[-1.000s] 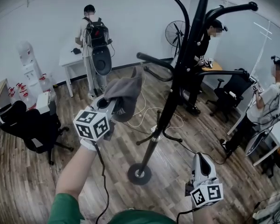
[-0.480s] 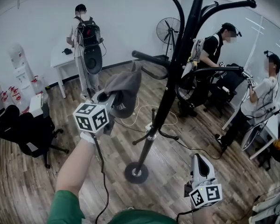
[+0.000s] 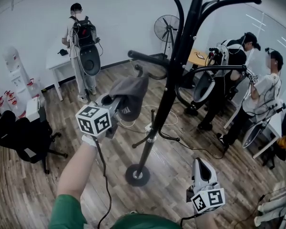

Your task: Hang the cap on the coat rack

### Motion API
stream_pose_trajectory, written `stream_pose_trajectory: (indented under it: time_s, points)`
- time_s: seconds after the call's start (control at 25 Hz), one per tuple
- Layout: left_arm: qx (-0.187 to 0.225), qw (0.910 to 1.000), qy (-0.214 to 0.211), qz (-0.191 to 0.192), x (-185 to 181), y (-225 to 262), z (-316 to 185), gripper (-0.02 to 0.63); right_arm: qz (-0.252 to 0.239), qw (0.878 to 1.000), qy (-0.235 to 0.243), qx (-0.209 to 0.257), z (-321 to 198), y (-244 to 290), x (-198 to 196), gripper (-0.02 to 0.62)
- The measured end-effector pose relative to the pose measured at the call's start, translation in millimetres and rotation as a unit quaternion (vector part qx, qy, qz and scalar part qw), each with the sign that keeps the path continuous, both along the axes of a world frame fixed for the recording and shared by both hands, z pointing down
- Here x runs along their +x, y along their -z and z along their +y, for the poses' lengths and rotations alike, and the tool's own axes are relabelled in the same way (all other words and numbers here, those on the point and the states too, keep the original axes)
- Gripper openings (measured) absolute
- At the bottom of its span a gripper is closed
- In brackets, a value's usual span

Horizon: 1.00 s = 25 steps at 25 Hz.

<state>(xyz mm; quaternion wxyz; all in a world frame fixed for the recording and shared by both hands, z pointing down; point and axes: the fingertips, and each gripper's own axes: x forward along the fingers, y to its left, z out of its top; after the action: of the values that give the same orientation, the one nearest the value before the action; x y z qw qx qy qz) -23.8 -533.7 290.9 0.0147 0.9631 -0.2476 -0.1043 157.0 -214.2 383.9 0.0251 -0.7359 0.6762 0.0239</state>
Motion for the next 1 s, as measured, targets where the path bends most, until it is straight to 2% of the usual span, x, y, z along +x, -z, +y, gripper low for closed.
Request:
stream_pose_trajectory:
  time_s: [0.2, 0.44, 0.68, 0.84, 1.0]
  points:
    - [0.003, 0.9995, -0.031, -0.012, 15.2, -10.4, 10.2, 0.035, -0.003, 1.000, 0.003, -0.006, -4.7, -3.3, -0.4, 0.002]
    - [-0.004, 0.9989, -0.041, -0.021, 21.5, -25.7, 15.7, 0.036, -0.009, 1.000, 0.012, -0.011, -6.9, -12.3, -1.4, 0.002]
    - [-0.017, 0.9970, -0.060, -0.047, 27.2, -44.2, 22.8, 0.042, -0.017, 0.999, 0.019, -0.020, -4.5, -15.3, 1.8, 0.002]
    - [-0.018, 0.9968, -0.056, -0.054, 26.8, -53.7, 24.6, 0.048, -0.018, 0.999, 0.023, -0.021, -4.7, -16.1, 5.1, 0.002]
    - [-0.021, 0.9959, -0.063, -0.061, 24.5, -61.9, 31.2, 0.088, -0.023, 0.999, 0.029, -0.019, -3.5, -17.5, 6.0, 0.002]
